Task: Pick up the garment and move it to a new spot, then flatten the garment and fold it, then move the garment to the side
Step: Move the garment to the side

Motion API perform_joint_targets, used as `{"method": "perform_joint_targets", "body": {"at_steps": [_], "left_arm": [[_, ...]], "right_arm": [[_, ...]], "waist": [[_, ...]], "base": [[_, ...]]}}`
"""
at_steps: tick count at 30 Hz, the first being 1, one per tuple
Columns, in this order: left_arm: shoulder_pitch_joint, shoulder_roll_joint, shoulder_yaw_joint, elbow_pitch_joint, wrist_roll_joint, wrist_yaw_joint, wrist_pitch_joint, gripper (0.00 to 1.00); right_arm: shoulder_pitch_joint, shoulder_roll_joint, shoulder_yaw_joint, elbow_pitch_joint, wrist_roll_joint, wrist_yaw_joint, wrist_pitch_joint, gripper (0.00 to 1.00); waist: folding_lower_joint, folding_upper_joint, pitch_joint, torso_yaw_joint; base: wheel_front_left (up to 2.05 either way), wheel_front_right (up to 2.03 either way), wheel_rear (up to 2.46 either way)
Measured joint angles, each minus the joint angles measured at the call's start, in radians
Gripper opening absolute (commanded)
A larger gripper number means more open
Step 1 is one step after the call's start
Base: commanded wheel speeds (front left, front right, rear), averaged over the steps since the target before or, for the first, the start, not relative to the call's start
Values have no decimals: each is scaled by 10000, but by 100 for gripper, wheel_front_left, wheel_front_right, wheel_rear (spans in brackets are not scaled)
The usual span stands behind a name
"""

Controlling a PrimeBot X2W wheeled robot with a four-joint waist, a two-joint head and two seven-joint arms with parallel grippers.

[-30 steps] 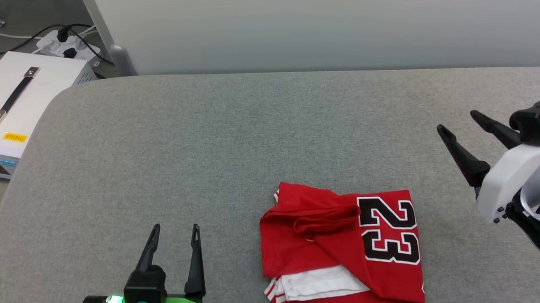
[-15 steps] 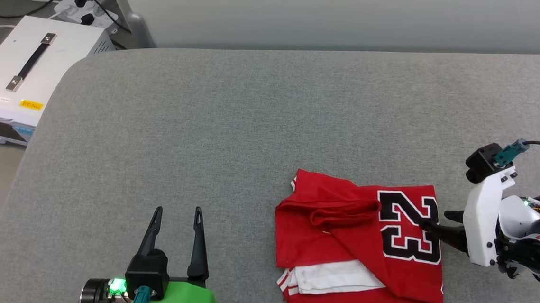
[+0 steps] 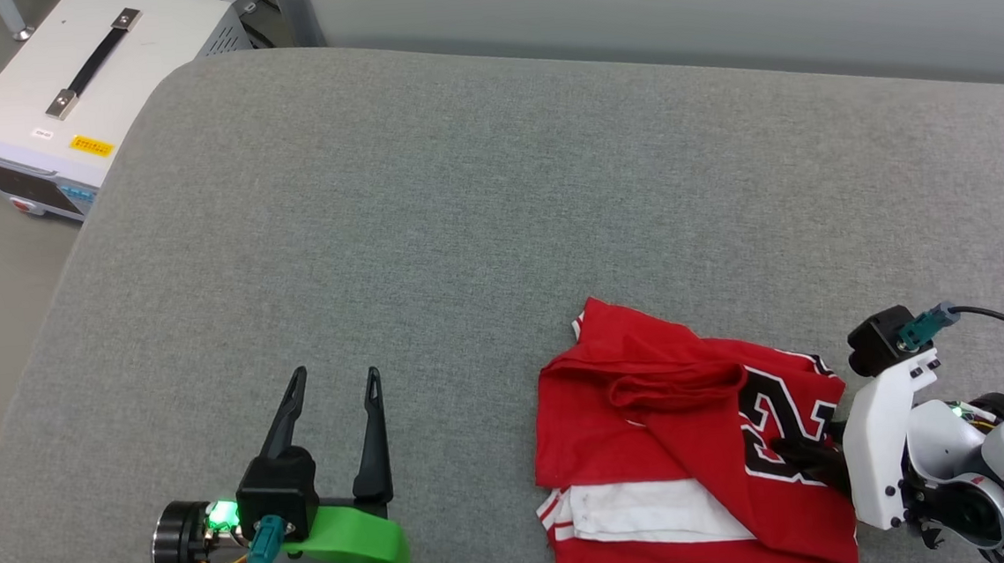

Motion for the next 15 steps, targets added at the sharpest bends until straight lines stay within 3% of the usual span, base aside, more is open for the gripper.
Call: {"method": "perform_joint_targets", "body": {"at_steps": [1,8,9,15], "left_arm": [[0,-2,6,10,0,0,0,100],[17,-8,36,82,2,2,0,100],[83,-8,69,86,17,2,0,100],[345,-6,130,75,17,4,0,100]], "right_arm": [[-6,-19,52,-2,21,0,-107,0],[-156,-153,541,-46,77,-2,-1126,0],[-461,-497,798,-236,-171,2,-1841,0],[-1067,-1129,918,-581,-610,2,-2326,0]], "waist": [[0,0,-12,0],[0,0,-273,-115],[0,0,-500,-342],[0,0,-708,-832]], "base": [[0,0,0],[0,0,0],[0,0,0],[0,0,0]]}}
